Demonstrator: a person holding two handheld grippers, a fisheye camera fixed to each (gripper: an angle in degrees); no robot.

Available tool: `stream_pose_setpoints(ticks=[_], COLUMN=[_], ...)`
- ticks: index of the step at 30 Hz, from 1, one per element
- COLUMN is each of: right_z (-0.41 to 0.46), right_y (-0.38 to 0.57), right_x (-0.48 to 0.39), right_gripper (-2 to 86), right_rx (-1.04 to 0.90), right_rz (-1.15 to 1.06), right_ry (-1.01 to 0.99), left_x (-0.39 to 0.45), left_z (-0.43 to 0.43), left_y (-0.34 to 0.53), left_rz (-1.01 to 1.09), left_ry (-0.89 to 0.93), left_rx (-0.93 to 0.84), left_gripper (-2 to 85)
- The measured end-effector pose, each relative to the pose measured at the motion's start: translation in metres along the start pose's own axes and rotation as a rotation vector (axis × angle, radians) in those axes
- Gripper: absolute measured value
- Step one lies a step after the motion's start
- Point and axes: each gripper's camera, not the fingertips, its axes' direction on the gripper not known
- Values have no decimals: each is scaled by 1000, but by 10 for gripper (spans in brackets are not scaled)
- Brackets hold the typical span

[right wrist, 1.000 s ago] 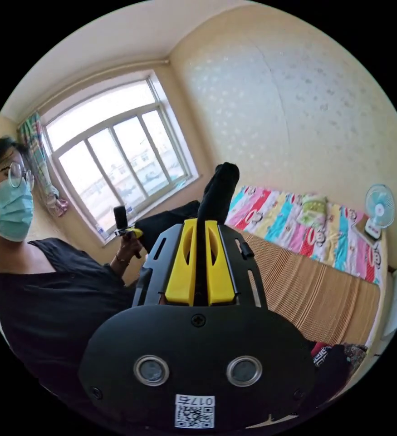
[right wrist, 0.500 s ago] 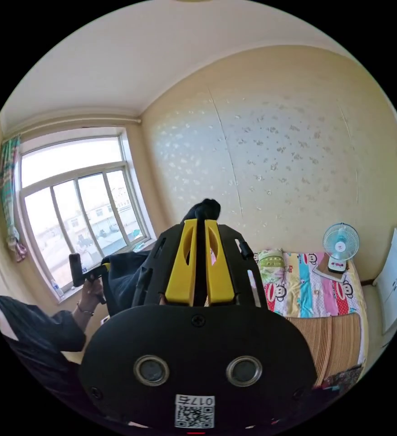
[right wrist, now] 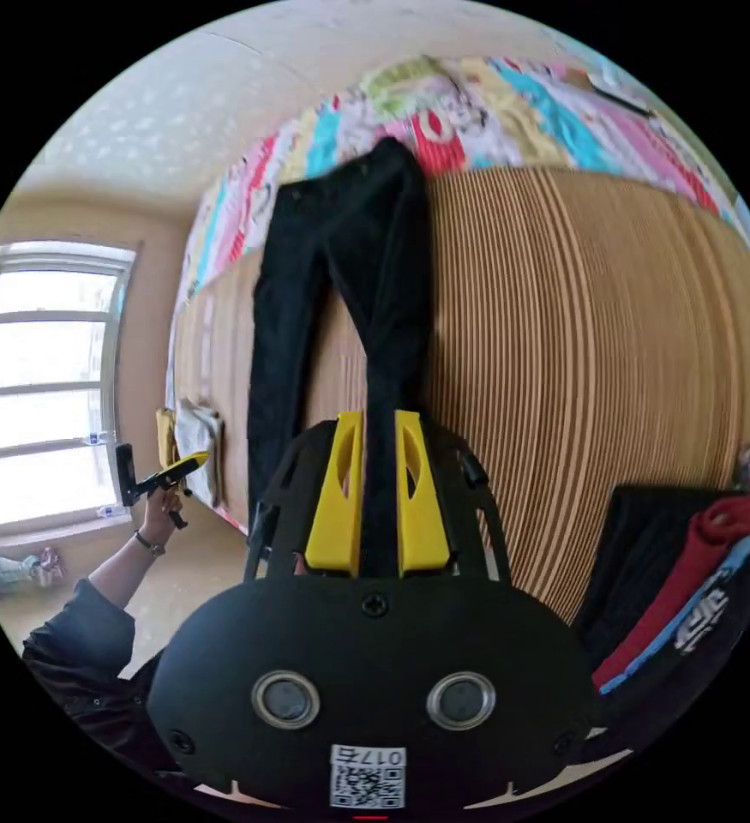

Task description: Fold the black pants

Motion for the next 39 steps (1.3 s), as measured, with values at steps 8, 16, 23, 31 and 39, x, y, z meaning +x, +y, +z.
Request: stream_pose_setpoints(ticks=[8,16,23,31,39], right_z=[51,42,-106,-268,-330], right_y=[137,214,197,300,322], right_x=[40,-18,53,144,126], right_gripper=[119,82,32,27,27], right_rx=[-153,-267,-335,-95,-153], right_rz=[66,-267,1,51,-84], right_ry=[-192,374,-289,-789,-633], left_x=[-19,-2,49,119,171], left_z=[84,63,14,-93,-84], left_y=[63,79,78,49,0], left_rz=[-32,-280,-64,95,144], left_ry=[-43,-21,97,508,397], left_rx=[-225,-193,-187,27,-184], left_gripper=[82,55,64,122,146])
